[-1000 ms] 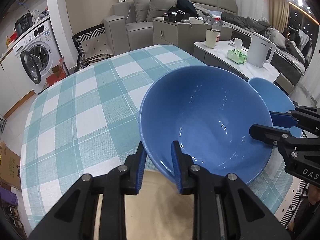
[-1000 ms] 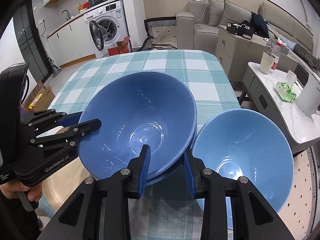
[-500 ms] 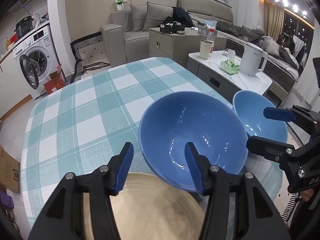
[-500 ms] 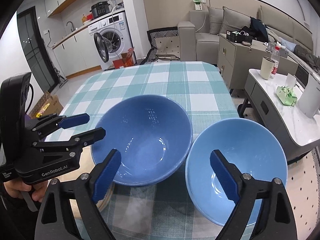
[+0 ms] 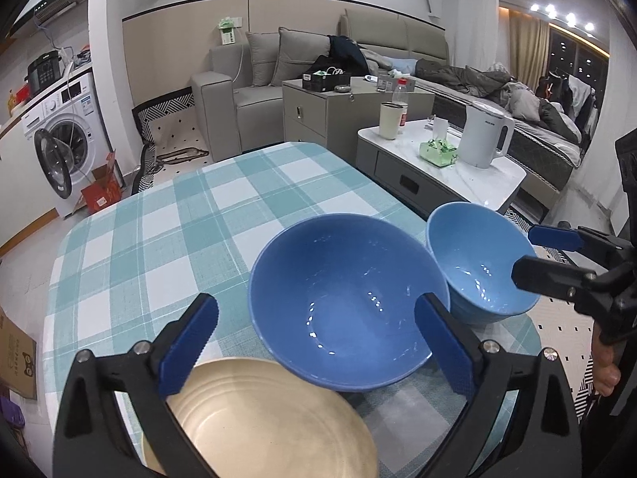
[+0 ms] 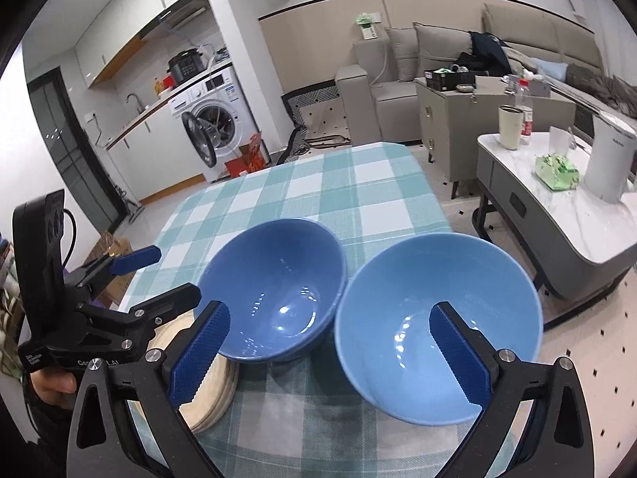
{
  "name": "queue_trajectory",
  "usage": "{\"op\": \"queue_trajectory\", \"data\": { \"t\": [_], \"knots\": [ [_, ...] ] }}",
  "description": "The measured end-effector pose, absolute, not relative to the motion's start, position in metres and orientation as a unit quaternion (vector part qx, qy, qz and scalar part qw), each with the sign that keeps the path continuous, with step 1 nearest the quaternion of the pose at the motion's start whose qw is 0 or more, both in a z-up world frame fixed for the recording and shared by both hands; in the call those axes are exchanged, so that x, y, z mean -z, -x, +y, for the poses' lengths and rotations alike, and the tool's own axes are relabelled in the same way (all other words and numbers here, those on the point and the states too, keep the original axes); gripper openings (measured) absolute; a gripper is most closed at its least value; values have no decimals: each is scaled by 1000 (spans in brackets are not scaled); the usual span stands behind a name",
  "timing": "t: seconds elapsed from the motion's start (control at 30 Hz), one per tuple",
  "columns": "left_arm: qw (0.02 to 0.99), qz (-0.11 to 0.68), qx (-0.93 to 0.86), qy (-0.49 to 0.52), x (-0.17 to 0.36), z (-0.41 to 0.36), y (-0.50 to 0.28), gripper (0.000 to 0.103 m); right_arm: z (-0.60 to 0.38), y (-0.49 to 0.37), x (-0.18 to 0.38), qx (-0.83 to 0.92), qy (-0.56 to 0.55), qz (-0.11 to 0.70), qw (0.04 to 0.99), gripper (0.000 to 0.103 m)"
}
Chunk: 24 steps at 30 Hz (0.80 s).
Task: Organize plates and bowls
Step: 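Open both grippers and withdraw up from the stacked bowls, then move both open grippers to the rim of the light blue bowl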
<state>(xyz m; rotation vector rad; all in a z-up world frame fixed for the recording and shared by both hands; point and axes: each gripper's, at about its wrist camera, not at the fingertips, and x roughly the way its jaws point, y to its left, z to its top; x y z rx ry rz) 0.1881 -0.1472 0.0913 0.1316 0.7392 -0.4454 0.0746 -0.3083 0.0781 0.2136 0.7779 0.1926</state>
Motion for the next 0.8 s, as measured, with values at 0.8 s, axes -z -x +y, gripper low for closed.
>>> {"op": "queue_trajectory", "data": {
  "t": [0.8],
  "knots": [
    [894, 372, 241, -59, -97, -214, -197, 100, -404, -47, -83, 17, -119, 384, 915, 102]
  ]
}}
